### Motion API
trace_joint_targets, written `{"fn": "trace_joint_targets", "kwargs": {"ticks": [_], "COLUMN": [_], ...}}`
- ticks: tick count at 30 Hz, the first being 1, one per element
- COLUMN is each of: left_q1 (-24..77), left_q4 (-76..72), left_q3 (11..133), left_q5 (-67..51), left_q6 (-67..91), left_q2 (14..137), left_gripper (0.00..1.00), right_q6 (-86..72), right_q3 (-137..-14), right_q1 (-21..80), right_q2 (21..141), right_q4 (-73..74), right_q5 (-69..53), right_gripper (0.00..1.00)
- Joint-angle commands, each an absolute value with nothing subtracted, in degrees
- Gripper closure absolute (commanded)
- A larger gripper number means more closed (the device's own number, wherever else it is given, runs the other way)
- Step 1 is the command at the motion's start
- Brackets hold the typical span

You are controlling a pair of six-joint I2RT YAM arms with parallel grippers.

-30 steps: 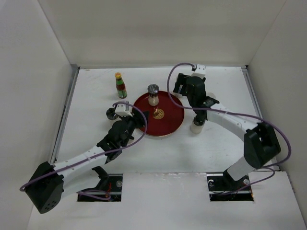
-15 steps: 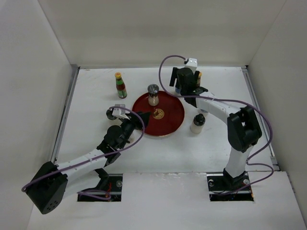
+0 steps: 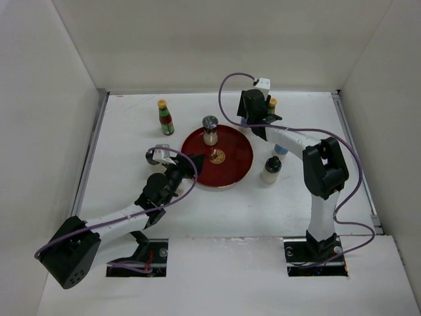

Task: Organize the condiment bottles

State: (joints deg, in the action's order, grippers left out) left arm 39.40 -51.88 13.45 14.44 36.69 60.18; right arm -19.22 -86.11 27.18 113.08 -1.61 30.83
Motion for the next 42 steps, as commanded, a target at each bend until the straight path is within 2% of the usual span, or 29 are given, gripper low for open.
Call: {"fn": "trace_joint_targets", "kwargs": {"ticks": [1,6,14,28,33,35,38,42], "left_q1": [39.15,39.07,38.98,38.45,38.45,38.45,38.45,38.45], "left_q4": [-56.95,-58.36,-58.36,-58.36,-58.36,-58.36,-58.36,-58.36], "left_q3": [12.83,12.39,12.3,12.13,12.22,12.22,12.22,12.22], "left_q5": [13.62,13.62,13.8,13.97,13.71,13.62,13.62,13.62], "left_q6": [37.18,37.18,36.91,36.91,37.18,37.18,37.18,37.27], "left_q2": [59.85,60.73,61.35,61.17,61.61,61.7,61.7,61.7], "left_gripper": [0.45,0.45,0.45,0.45,0.45,0.45,0.45,0.45], "right_q6": [-18.28,-16.35,-14.68,-17.57,-18.89,-18.98,-19.07,-19.07], "right_q3": [-89.91,-85.09,-77.35,-77.34,-76.47,-76.2,-75.85,-75.24], "right_q1": [26.94,28.69,34.4,37.84,37.84,37.84,38.27,38.36], "right_q2": [113.03,106.1,96.95,103.09,105.12,105.12,103.8,100.38], "right_q4": [-4.48,-10.62,-13.09,-14.5,-16.08,-16.17,-15.91,-14.59], "right_q5": [30.85,31.11,30.76,29.27,29.18,29.53,29.97,30.15], "right_gripper": [0.37,0.43,0.45,0.44,0.39,0.33,0.17,0.09]}}
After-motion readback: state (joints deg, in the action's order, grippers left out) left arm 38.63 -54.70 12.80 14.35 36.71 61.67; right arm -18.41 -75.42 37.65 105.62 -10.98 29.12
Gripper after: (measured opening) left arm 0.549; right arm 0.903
